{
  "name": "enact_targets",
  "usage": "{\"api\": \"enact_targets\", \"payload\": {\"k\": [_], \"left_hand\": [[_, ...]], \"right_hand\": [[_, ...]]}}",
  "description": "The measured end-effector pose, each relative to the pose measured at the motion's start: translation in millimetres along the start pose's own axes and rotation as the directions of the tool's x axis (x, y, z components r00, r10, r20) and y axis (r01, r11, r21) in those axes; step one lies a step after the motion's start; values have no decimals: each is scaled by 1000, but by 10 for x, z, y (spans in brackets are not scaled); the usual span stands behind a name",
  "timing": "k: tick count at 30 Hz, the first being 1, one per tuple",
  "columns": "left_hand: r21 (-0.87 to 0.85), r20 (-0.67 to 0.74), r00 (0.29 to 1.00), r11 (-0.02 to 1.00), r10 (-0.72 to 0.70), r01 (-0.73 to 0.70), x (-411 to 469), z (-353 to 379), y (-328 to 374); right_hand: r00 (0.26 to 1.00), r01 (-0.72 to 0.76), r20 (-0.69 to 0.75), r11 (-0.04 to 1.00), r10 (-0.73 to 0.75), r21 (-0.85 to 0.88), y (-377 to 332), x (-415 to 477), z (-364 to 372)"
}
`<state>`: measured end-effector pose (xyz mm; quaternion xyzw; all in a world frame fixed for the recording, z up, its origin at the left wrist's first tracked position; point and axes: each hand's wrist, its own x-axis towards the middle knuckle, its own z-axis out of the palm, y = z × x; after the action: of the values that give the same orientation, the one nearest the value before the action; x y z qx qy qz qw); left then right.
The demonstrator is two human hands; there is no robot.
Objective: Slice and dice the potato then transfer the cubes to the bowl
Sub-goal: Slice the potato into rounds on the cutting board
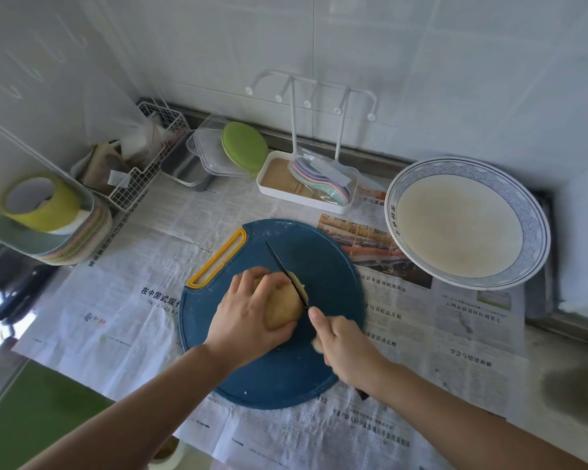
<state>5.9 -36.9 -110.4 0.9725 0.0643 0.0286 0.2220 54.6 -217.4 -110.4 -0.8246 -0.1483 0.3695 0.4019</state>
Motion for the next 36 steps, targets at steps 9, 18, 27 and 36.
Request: {"api": "enact_targets", "payload": {"k": [9,18,27,36], "left_hand": [[-49,15,1000,999,6,-6,7,-35,-29],[-145,78,997,989,28,-17,25,-122,-121],[-10,241,968,998,69,-69,58,-219,-29],[-80,257,966,995,-28,50,-45,-325,-89]], "right_hand": [[995,-101,30,995,100,24,-24,77,27],[991,-133,40,968,127,213,-335,263,-26],[999,-37,-6,994,38,107,-264,46,-374],[981,-154,148,964,124,218,130,-464,-502]]}}
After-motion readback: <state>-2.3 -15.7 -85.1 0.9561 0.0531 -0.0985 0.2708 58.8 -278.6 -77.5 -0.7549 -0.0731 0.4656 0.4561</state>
